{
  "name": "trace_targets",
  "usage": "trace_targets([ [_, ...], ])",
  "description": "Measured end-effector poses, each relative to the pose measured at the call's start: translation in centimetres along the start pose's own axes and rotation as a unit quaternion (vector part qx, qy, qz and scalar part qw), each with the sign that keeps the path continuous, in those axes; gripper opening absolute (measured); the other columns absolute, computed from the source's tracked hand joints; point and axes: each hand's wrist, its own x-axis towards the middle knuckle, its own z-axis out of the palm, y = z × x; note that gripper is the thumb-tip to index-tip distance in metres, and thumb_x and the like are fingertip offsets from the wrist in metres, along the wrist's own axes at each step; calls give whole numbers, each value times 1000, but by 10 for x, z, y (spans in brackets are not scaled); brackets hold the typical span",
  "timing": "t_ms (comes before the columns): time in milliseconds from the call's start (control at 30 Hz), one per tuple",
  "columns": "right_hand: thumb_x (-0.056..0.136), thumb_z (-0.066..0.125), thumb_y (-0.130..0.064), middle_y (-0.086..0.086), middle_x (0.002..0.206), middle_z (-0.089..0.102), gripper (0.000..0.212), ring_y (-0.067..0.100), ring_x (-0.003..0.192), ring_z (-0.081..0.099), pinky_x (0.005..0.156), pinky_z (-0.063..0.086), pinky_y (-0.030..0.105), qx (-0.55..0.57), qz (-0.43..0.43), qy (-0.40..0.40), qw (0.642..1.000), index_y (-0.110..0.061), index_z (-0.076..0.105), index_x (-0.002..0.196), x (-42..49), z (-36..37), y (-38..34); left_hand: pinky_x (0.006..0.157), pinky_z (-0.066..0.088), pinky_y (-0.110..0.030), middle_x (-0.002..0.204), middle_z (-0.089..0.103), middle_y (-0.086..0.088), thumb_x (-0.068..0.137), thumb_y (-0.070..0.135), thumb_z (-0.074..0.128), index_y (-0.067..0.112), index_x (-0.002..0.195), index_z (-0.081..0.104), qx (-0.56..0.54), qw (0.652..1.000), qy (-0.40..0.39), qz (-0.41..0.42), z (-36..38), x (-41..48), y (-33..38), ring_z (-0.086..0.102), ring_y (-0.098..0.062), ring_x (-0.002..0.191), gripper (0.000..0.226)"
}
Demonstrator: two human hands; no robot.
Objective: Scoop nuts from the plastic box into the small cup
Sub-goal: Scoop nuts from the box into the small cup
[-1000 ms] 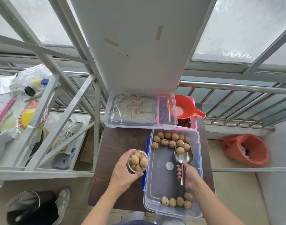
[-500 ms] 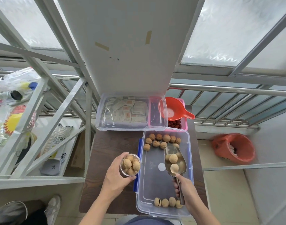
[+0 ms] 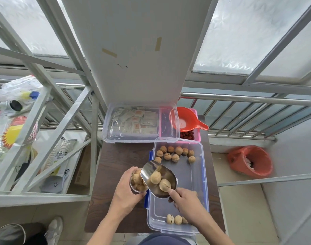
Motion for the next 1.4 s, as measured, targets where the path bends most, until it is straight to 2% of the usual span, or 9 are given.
trace_targets([
  [100,100,42,-54,-6,84,72,42,10,82,65,81,53,38,-90,-17,25,995,-25,69,86,2,3,-4,102,47,-13,135,60,20,69,22,97,35,142,53,8,1000,0,-3,-3,-2,7,57,7,126,86],
  [167,97,38,-59,-5,85,72,43,12,81,66,79,56,42,-131,-31,45,990,-28,66,87,0,2,-8,100,47,-11,134,59,20,69,21,96,36,141,52,9,1000,-2,-4,-4,-4,10,56,6,127,85],
  [267,100,37,-58,-3,84,70,37,18,78,64,74,53,43,-183,-48,68,980,-29,57,86,-6,0,-13,105,50,-17,134,59,20,69,23,95,36,141,51,15,1000,0,2,-6,-7,12,57,2,128,85],
  [367,101,33,-59,-1,88,71,39,25,84,65,79,54,44,-232,-66,100,965,-28,53,90,-11,-3,-14,107,54,-25,134,60,21,69,28,95,36,141,51,24,1000,-1,7,-6,-7,14,60,-1,127,84],
  [700,102,32,-59,-3,85,65,37,20,80,61,70,52,40,-234,-88,144,957,-30,46,84,-19,-8,-32,107,56,-34,135,59,25,62,51,85,44,140,50,51,999,0,19,-12,2,52,62,1,124,86],
  [833,101,35,-60,-4,80,60,40,21,75,54,67,47,39,-230,-101,182,951,-28,40,77,-25,-26,-42,103,58,-38,134,63,24,67,44,91,44,141,51,63,997,6,32,-12,12,75,65,-2,122,84],
  [1100,99,40,-59,-4,71,58,41,20,70,52,60,44,38,-241,-119,264,926,-24,46,79,-41,-67,-39,100,59,-35,128,64,24,62,33,87,52,132,53,64,996,-17,61,-4,24,122,67,-3,117,80],
  [1233,98,45,-57,-8,67,52,37,15,68,47,57,35,31,-256,-139,305,907,-26,51,79,-49,-82,-37,90,46,-5,120,61,40,64,27,91,66,124,47,52,996,-42,57,9,22,137,59,19,112,84],
  [1400,94,54,-56,-9,75,64,26,12,72,62,56,43,28,-261,-170,346,885,-32,65,90,-42,-89,-20,90,57,-20,113,66,36,65,26,91,79,105,45,30,996,-73,30,29,19,147,66,10,106,81],
])
